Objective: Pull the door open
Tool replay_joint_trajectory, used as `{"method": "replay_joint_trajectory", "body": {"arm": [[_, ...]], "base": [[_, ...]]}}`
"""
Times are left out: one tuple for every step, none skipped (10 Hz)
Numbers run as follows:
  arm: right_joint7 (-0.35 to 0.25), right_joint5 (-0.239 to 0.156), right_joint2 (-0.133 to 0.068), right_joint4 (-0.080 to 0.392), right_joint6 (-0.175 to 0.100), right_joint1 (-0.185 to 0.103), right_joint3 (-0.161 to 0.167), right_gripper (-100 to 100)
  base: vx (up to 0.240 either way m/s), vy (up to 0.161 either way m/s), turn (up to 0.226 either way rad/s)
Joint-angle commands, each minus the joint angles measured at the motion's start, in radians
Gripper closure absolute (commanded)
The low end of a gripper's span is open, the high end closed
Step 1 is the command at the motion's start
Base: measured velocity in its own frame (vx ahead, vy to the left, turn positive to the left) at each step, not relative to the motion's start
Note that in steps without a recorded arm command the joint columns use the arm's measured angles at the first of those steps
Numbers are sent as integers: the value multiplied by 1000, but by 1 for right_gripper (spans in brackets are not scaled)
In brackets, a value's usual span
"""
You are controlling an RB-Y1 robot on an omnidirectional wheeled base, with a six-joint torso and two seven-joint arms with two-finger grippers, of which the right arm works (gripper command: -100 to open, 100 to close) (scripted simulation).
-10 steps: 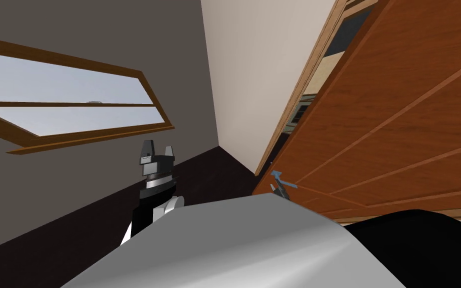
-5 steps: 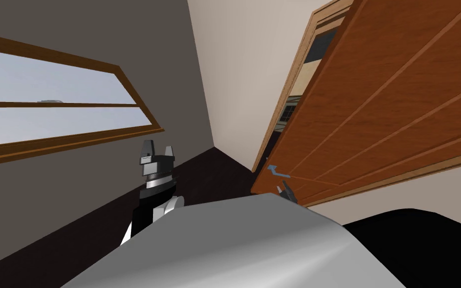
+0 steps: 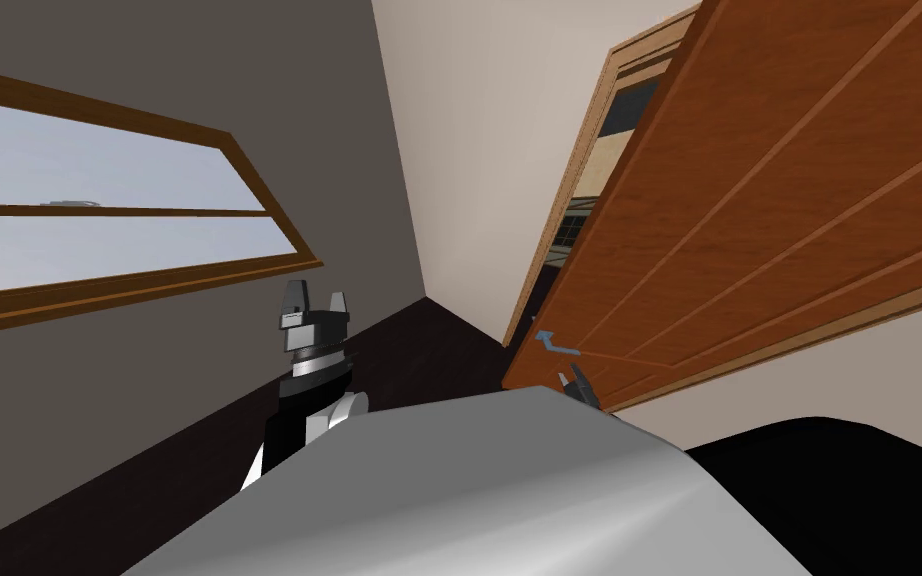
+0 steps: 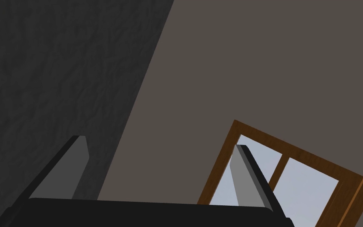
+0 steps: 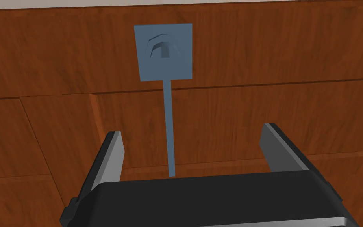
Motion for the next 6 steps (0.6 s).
{"method": "replay_joint_trajectory", "body": {"arm": [[5, 0, 3, 11, 16, -22, -6, -100], [9, -1, 4, 12, 28, -34, -11, -100], [12, -1, 5, 14, 38, -44, -15, -100], [15, -2, 6, 15, 49, -55, -19, -100], [10, -1, 4, 23, 35, -51, -16, -100], [10, -1, 4, 23, 35, -51, -16, 100]], "base": [[169, -114, 36], [190, -122, 73], [199, -100, 65], [195, -108, 47], [88, -54, 21], [-10, 6, -10]]}}
